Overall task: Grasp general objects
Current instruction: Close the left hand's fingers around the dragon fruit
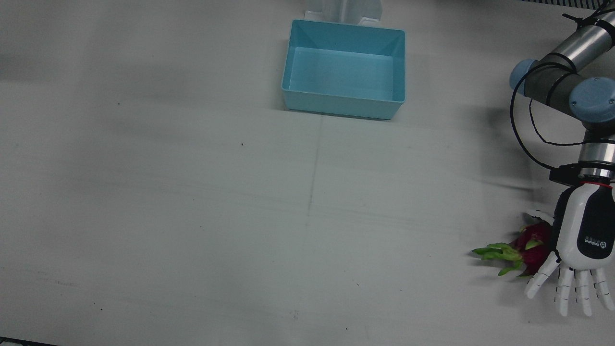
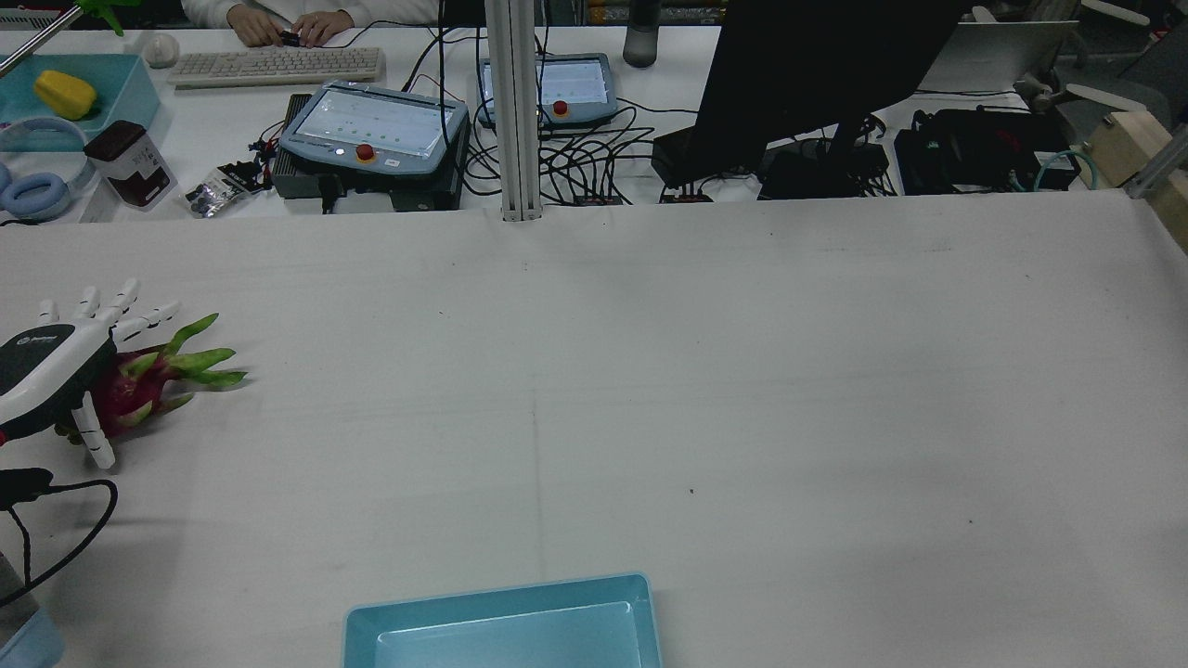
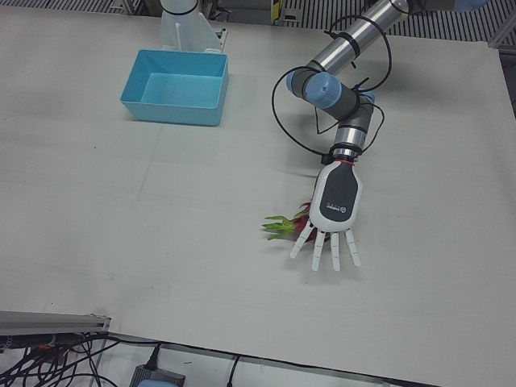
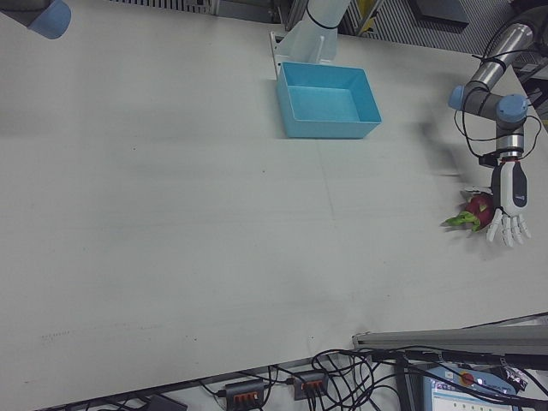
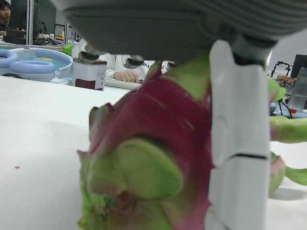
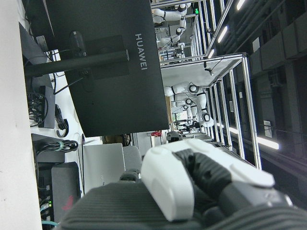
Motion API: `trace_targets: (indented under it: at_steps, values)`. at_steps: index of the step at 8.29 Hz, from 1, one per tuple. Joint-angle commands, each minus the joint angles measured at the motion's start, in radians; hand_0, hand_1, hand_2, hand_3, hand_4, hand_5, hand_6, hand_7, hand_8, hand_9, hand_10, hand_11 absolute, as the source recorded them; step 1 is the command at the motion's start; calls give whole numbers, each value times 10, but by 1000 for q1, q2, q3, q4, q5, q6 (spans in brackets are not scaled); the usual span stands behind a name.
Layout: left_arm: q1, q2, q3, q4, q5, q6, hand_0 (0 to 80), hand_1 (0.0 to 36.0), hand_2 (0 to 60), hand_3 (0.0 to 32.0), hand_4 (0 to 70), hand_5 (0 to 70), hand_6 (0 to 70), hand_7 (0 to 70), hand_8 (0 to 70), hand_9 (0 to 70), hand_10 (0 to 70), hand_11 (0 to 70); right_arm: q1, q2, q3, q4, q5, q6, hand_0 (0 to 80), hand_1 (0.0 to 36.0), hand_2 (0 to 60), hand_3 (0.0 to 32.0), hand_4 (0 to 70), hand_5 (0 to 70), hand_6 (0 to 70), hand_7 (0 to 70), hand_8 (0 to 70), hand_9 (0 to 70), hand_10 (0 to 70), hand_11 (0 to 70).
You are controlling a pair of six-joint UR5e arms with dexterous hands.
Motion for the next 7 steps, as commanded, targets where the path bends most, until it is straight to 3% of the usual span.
trace_targets:
  at_steps: [1,2,3,4,5,7]
  values:
    - [0,-19,9,20,-25,0,622,274,53,220,37,0,0,24,0,0,0,0,0,0,0,0,0,0,0,0,0,0,0,0,0,0,0,0,0,0]
    - [2,-31,18,20,-25,2,631,288,86,226,39,0,0,26,0,0,0,3,0,0,0,0,0,0,0,0,0,0,0,0,0,0,0,0,0,0]
    - [11,-52,35,37,-25,2,628,280,50,280,6,0,0,0,0,0,0,0,0,0,0,0,0,0,0,0,0,0,0,0,0,0,0,0,0,0]
    - [22,-69,59,45,-25,2,627,276,30,300,0,0,0,0,0,0,0,0,0,0,0,0,0,0,0,0,0,0,0,0,0,0,0,0,0,0]
    - [23,-71,61,48,-25,2,623,271,34,286,4,0,0,0,0,0,0,1,0,0,0,0,0,0,0,0,0,0,0,0,0,0,0,0,0,0]
    - [23,-71,66,48,-27,2,615,272,72,288,7,0,0,32,0,0,0,21,0,0,0,0,0,0,0,0,0,0,0,0,0,0,0,0,0,0]
